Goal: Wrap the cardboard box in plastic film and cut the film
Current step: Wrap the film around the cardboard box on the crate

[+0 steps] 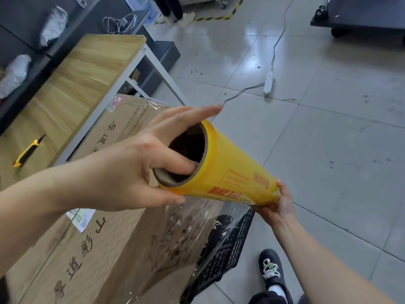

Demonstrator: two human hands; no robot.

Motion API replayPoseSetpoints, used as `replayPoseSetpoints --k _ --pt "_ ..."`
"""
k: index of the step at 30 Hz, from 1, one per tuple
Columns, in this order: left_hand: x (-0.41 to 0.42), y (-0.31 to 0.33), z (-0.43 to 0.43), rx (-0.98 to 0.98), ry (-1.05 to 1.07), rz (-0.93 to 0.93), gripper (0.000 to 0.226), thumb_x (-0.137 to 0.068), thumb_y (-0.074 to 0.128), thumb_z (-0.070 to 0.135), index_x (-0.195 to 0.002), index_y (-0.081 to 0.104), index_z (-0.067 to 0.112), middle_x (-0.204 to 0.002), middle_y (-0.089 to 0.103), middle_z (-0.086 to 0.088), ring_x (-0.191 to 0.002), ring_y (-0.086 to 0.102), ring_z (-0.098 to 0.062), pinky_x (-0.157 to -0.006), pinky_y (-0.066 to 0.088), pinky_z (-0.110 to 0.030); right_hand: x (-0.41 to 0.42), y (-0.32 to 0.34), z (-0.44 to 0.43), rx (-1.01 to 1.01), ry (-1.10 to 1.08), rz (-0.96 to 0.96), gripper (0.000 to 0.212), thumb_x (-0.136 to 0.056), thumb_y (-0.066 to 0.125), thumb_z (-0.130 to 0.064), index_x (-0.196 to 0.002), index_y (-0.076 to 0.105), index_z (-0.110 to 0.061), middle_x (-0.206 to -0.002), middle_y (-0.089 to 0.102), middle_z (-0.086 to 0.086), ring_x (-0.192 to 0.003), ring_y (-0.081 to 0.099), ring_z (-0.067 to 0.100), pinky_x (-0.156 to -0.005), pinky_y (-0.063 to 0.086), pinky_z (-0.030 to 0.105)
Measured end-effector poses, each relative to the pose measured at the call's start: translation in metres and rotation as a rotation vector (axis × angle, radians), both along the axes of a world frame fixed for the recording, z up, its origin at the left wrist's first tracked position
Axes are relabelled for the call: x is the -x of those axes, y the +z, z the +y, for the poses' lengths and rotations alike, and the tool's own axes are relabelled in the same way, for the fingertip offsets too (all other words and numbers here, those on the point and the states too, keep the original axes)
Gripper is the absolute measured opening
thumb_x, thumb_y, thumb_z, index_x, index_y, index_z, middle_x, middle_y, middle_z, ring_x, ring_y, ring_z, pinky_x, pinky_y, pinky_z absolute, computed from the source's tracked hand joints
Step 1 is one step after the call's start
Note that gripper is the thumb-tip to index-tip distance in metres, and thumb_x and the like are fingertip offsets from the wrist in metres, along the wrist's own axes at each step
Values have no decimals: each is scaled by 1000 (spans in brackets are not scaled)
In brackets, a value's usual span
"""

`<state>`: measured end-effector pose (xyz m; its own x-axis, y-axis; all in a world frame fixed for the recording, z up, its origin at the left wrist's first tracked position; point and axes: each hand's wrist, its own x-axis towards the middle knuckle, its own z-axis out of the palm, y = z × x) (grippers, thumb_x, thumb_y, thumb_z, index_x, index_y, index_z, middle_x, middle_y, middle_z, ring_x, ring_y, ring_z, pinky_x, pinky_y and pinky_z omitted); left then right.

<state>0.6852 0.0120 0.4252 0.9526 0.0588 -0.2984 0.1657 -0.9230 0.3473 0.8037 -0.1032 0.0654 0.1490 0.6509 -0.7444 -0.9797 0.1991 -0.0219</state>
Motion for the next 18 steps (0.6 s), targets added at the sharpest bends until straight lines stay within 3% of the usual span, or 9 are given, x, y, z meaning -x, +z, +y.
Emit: replayPoseSetpoints --k 1,3,7,10,12,15,16,18 --pt "1 -2 -1 15 37 -22 15 -71 75 34 -81 75 22 -161 15 5 -148 17 -20 -116 26 -43 0 -1 -1 -3 -1 1 20 -84 57 -37 -89 72 -25 -98 71 8 -104 59 33 -97 42 58" --pt "4 -7 -4 58 170 -85 43 -61 79 43 -101 67 32 -156 17 7 -147 21 -14 -113 34 -41 -1 -3 -3 18 -9 15 22 -84 56 -39 -93 72 -25 -107 68 9 -111 57 34 -96 42 59" --pt "11 -18 -14 205 494 -201 101 -34 86 63 -122 39 46 -150 22 15 -134 44 -12 -91 56 -38 -2 -3 -6 -10 -25 51 44 -75 61 -38 -115 66 -22 -130 60 11 -124 51 35 -103 36 60" --pt "13 -23 -18 406 725 -108 140 -25 90 62 -143 15 57 -141 47 22 -119 60 -9 -88 56 -42 -3 -2 -6 23 -18 87 49 -84 56 -45 -128 60 -24 -132 58 12 -122 52 36 -100 39 59" --pt "12 -24 -19 572 854 -37 142 -25 95 49 -145 19 54 -122 66 15 -100 69 -10 -83 56 -41 -3 -2 -5 79 -11 118 48 -87 56 -48 -129 57 -25 -129 59 12 -117 55 36 -92 46 56" --pt "4 -21 -23 776 952 -7 87 -51 89 11 -121 54 50 -108 71 -3 -78 73 -24 -63 61 -46 -4 0 -5 169 12 134 42 -84 61 -50 -118 54 -27 -121 59 13 -109 57 37 -80 51 51" --pt "2 -20 -24 822 1000 -7 80 -57 82 6 -117 55 52 -108 72 -6 -77 74 -31 -59 62 -45 -5 1 -5 175 18 145 43 -83 62 -51 -117 52 -27 -120 59 13 -109 57 37 -82 51 51" --pt "3 -19 -24 882 1086 -9 99 -58 79 6 -133 39 56 -106 73 -13 -77 71 -45 -54 61 -41 -5 1 -4 191 31 162 47 -81 64 -51 -120 51 -28 -121 59 13 -109 57 37 -86 50 52"
